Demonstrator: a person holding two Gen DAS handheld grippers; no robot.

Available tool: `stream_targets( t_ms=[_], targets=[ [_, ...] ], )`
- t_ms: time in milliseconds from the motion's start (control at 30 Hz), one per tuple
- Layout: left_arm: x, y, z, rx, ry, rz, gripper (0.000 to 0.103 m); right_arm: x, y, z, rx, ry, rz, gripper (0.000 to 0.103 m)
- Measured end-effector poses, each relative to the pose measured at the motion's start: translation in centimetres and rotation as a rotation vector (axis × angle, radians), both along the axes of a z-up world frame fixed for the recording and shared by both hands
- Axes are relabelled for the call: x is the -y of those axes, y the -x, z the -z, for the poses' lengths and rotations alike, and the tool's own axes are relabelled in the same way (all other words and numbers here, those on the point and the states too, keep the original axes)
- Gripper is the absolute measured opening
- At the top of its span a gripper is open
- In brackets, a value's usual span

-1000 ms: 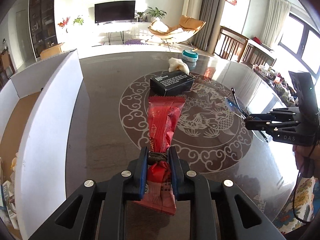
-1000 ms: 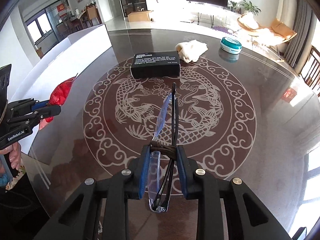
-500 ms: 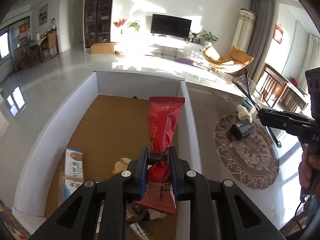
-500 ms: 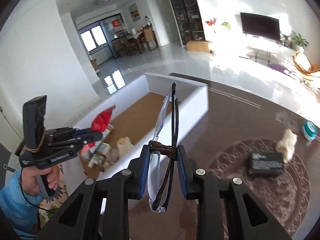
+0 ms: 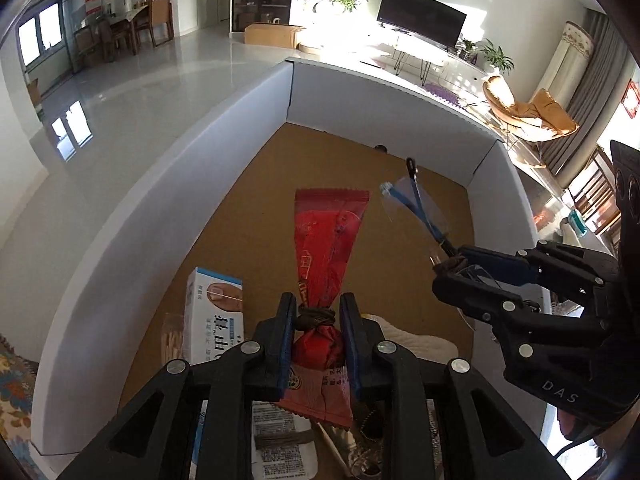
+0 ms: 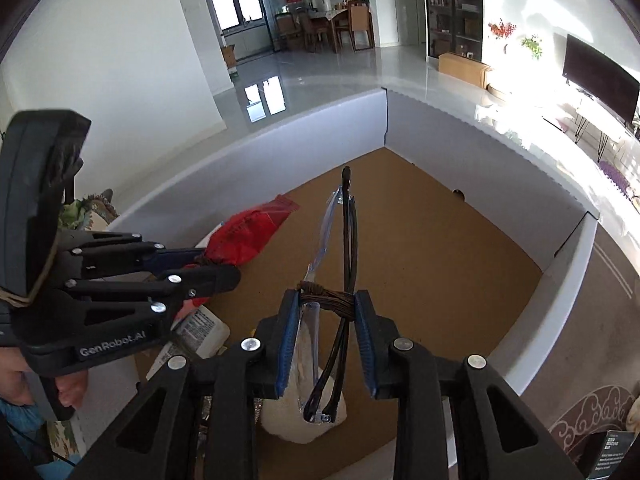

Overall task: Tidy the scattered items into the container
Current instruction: 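Carry the red bag and glasses into the container and open both tools, then withdraw both tools from the container back over the table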

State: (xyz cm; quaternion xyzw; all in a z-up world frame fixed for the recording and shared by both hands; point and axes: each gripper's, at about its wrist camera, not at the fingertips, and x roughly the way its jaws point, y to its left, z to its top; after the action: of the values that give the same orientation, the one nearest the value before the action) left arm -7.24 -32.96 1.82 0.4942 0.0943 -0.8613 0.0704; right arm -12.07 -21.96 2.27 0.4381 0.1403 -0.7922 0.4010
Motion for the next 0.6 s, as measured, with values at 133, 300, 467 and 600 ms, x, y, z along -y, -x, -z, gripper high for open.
stream_targets(
  t_ms=[133,300,467,600],
  targets=[
    [0.9,-0.3,0.0,-0.003,-0.013,-0.066,0.071,-2.4,-0.4,-0.6,-0.021,0.052,0.032,0.061],
    [-1.8,-2.4,-2.8,-0.110,0.014,-0.031,0.071,-10.9,-3.9,-2.5,-0.148,0.146,0.119,0.081],
    [-9.5,-4.6,-6.7,-0.252,0.018,0.126,0.077,-22.3,-9.2,-0.6,-0.303,0.010,0.266,0.093],
    [-17.8,-5.3,-8.2,-0.300,0.002,0.286,0.081,-32.2,-11.1,3.0,-0.264,-0.090,0.455,0.093]
  ],
)
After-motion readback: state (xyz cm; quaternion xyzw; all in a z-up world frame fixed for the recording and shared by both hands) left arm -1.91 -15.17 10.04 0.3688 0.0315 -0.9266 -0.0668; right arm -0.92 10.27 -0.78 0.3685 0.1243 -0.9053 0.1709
